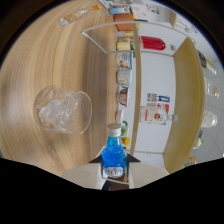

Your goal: Make me a cup of Mount Fuji.

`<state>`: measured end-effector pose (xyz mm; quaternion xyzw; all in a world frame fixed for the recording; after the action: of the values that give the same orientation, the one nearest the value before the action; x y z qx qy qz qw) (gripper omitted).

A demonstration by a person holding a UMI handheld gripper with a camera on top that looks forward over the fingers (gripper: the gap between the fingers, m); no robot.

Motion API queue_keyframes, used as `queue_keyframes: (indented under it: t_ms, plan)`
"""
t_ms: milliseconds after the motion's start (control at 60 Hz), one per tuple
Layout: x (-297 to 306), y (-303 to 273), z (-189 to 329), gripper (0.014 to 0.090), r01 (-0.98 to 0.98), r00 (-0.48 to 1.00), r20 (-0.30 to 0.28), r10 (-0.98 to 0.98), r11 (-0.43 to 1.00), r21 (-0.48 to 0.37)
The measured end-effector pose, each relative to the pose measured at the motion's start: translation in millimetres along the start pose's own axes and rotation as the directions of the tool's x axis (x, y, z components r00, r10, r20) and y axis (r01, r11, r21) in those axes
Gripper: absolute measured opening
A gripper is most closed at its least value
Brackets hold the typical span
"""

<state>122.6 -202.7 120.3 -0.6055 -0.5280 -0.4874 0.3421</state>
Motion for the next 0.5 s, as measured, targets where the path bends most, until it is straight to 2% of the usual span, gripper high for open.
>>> queue_keyframes:
  t_ms: [133,250,400,500]
  plan:
    - [3,0,7,0.0351,0.192,0.981,-0.012,-0.192,0.981,-0.03]
    - [-4,-2,9,0.0352,0.308,0.951,0.001,-0.308,0.951,-0.03]
    - [-7,-6,9,0.0352,0.292,0.957,0.006,-0.291,0.956,-0.015]
    - [-1,-9,4,0.0355,0.164,0.986,0.011,-0.164,0.986,0.021]
